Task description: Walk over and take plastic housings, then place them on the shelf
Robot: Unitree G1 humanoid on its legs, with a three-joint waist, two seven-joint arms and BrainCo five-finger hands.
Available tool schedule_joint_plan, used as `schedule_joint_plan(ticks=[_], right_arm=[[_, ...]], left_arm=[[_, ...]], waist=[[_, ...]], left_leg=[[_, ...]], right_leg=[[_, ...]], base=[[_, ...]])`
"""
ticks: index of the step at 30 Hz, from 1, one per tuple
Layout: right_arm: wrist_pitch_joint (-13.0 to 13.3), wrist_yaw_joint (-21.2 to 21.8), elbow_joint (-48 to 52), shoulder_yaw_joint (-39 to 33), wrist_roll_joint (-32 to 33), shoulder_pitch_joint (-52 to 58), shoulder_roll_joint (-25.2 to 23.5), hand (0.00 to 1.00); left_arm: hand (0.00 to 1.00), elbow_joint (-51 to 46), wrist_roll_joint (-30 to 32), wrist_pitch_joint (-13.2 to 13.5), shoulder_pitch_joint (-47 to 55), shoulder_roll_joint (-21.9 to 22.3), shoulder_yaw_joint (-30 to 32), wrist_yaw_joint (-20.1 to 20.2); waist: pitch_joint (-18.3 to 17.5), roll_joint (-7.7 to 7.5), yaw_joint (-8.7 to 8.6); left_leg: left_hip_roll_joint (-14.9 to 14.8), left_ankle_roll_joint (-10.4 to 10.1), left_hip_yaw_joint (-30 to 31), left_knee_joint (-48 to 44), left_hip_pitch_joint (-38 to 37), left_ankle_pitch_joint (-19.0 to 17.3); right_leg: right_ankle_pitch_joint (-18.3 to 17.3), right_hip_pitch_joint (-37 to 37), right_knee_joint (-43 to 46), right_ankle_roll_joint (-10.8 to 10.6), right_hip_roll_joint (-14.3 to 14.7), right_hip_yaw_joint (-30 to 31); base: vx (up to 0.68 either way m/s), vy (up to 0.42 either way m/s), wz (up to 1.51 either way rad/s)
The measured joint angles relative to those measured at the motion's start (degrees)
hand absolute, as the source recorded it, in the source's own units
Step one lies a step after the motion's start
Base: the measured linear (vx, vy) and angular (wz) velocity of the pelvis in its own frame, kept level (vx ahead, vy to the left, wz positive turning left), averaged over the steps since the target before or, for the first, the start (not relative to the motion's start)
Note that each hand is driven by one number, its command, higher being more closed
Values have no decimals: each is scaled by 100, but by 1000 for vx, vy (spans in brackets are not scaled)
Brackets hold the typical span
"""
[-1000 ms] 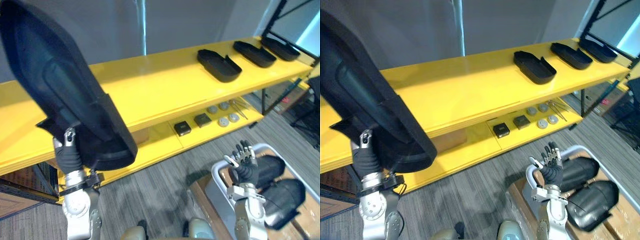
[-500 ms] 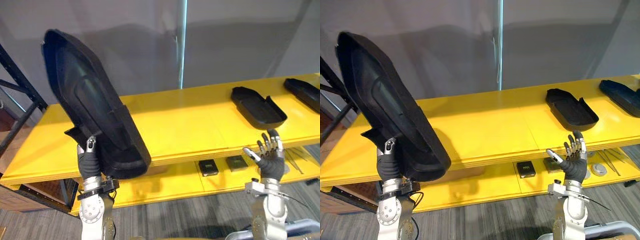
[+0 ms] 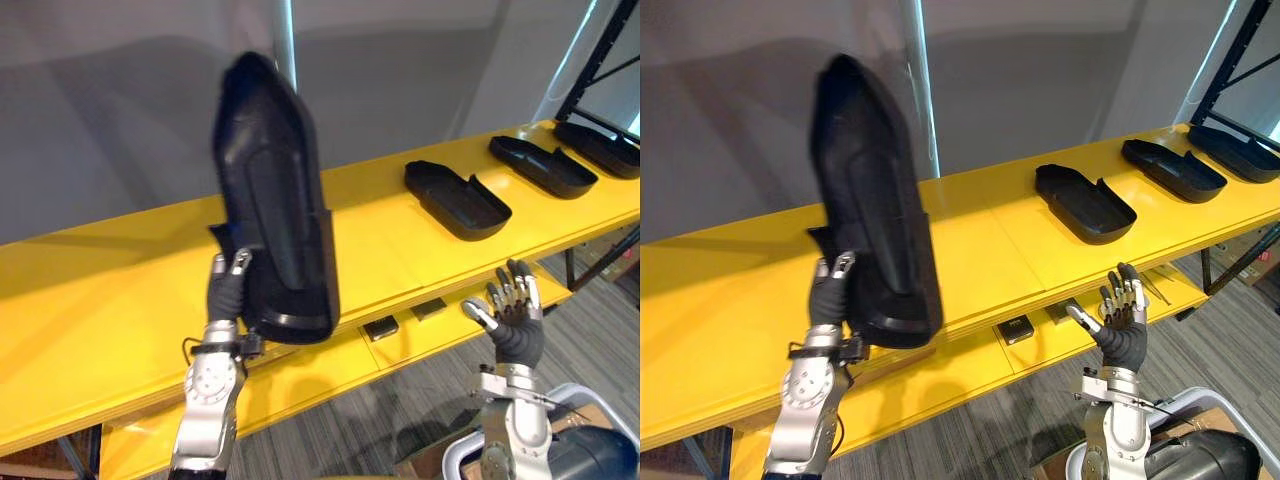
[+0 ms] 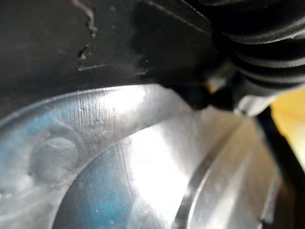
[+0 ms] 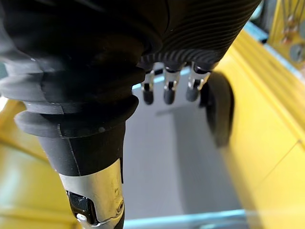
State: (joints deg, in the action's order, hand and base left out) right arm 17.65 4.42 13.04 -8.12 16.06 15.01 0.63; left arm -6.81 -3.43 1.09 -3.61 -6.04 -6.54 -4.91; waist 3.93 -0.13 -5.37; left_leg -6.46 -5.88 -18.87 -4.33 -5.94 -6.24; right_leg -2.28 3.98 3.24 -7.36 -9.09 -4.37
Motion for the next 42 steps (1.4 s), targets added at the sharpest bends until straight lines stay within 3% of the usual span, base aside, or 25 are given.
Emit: schedule_joint_plan(ticks=[2, 5, 7, 11, 12, 19, 23, 30, 37, 38, 42], right_arm=[[-1, 158, 0, 174, -119, -56, 114, 0], [-22, 301, 1, 364, -156, -220, 421, 0], [-76, 421, 3, 392, -126, -374, 608, 0], [-272, 665, 9, 431, -104, -446, 882, 0], [-292, 732, 9, 492, -104, -442, 949, 0], [-299, 968, 9, 679, -98, -441, 1147, 0], [-320, 1063, 15, 872, -85, -433, 1201, 0], [-569, 1048, 391, 891, 110, -411, 1349, 0], [-673, 1039, 425, 927, 147, -415, 1451, 0], [-672, 1032, 425, 986, 148, -414, 1451, 0], [-673, 891, 425, 1109, 169, -412, 1456, 0]], left_arm=[[100, 618, -9, -569, -563, -179, -55, -59], [100, 1761, -79, -1076, -1342, -506, -28, -284], [100, 2485, -261, -1352, -1735, -630, 166, -514], [100, 3717, -523, -1631, -2370, -759, 642, -1038], [100, 4047, -547, -1716, -2548, -820, 828, -1246], [100, 4612, -622, -1996, -3137, -1334, 1076, -1688], [100, 4921, -795, -2247, -3553, -1637, 1288, -1714], [100, 5138, -970, -2531, -3833, -1778, 1282, -1273], [100, 5320, -1006, -2599, -4004, -1985, 970, -900], [0, 5320, -1018, -2660, -4004, -2025, 957, -851], [0, 5323, -1020, -2784, -4004, -2066, 842, -843]], waist=[[0, 0, -105], [9, 16, -215], [40, 58, -327], [85, 108, -511], [90, 105, -626], [116, 113, -760], [329, 121, -818], [555, 137, -828], [590, 143, -843], [591, 140, -863], [592, 141, -897]], left_leg=[[6, -1, -49, -4, -8, 3], [7, -4, -156, -4, -15, 12], [8, -3, -265, 11, -56, 13], [30, 5, -380, 122, -103, 64], [30, 2, -383, 175, -111, 86], [-2, -1, -381, 206, -150, 90], [-1, -5, -384, 226, -183, 93], [4, -5, -376, 273, 26, 177], [10, -5, -368, 273, 37, 177], [10, -5, -366, 272, 35, 177], [11, -5, -366, 272, 13, 177]], right_leg=[[0, -27, 2, 0, 1, 63], [14, -111, 18, -5, 13, 189], [41, -164, 9, -9, 23, 316], [129, -191, -106, -5, 35, 449], [143, -196, -133, 4, 47, 460], [166, -207, -178, 34, 96, 571], [200, -201, -191, 36, 101, 605], [308, -385, -276, 53, 110, 605], [308, -390, -287, 53, 106, 599], [309, -388, -287, 52, 106, 598], [312, -368, -287, 49, 103, 597]], base=[[-35, 2, -11], [-43, 11, -19], [-28, 8, -26], [-8, 3, -18], [2, -17, -8], [1, -20, -7], [-38, -13, -5], [-26, -13, 0], [0, 0, 0], [0, 0, 0], [-8, -4, 0]])
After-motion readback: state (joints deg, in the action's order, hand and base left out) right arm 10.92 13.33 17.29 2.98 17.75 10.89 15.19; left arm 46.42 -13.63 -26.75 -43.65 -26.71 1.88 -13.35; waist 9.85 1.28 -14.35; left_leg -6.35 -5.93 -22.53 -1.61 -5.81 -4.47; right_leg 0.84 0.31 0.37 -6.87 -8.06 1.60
